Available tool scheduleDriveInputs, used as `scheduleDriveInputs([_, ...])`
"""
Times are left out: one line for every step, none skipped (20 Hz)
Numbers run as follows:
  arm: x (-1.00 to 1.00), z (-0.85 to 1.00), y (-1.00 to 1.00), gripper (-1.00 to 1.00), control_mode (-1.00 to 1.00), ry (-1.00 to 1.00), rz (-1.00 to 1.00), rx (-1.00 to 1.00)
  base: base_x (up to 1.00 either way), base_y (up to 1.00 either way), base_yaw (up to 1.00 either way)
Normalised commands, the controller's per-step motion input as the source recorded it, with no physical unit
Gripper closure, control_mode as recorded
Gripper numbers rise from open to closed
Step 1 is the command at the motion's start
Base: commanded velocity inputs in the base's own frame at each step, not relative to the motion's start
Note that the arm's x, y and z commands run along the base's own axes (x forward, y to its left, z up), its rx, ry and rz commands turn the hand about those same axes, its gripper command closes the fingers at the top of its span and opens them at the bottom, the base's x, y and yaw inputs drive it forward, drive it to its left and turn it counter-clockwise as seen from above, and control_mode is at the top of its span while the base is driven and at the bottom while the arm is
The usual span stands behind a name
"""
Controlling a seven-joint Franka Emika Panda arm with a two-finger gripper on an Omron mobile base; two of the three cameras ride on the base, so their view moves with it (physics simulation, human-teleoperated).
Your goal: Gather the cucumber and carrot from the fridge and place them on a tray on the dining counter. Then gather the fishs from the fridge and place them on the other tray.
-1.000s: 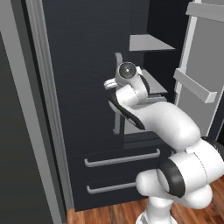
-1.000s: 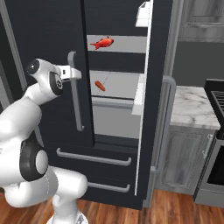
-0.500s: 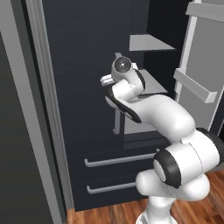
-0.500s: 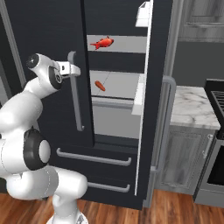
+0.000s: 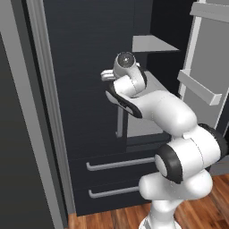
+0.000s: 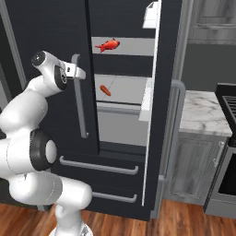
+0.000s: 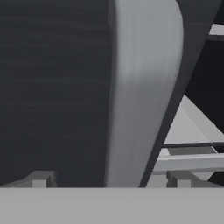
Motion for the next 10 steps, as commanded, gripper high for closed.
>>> scheduleDriveInputs([0.39,0.0,0.0,-1.0,-1.0,0.0,0.0,0.12,0.0,0.0,0.0])
scheduleDriveInputs([0.31,0.0,0.0,-1.0,-1.0,0.0,0.0,0.05,0.0,0.0,0.0])
scheduleDriveInputs([0.22,0.0,0.0,-1.0,-1.0,0.0,0.0,0.02,0.0,0.0,0.0])
scheduleDriveInputs([0.15,0.0,0.0,-1.0,-1.0,-0.02,0.0,0.0,0.0,0.0,0.0])
scheduleDriveInputs([0.13,0.0,0.0,-1.0,-1.0,-0.02,0.0,0.0,0.0,0.0,0.0])
scheduleDriveInputs([0.2,0.0,0.0,-1.0,-1.0,0.0,-0.01,0.0,0.0,0.0,0.0])
scheduleDriveInputs([0.26,0.0,-0.01,-1.0,-1.0,0.0,-0.01,0.0,0.0,0.0,0.0])
scheduleDriveInputs([0.36,0.0,-0.01,-1.0,-1.0,0.0,0.0,0.0,0.0,0.0,0.0])
scheduleDriveInputs([0.41,0.0,-0.03,-1.0,-1.0,0.0,0.0,0.0,0.0,0.0,0.0])
scheduleDriveInputs([0.47,0.0,-0.05,-1.0,-1.0,0.0,0.0,0.0,0.0,0.0,0.0])
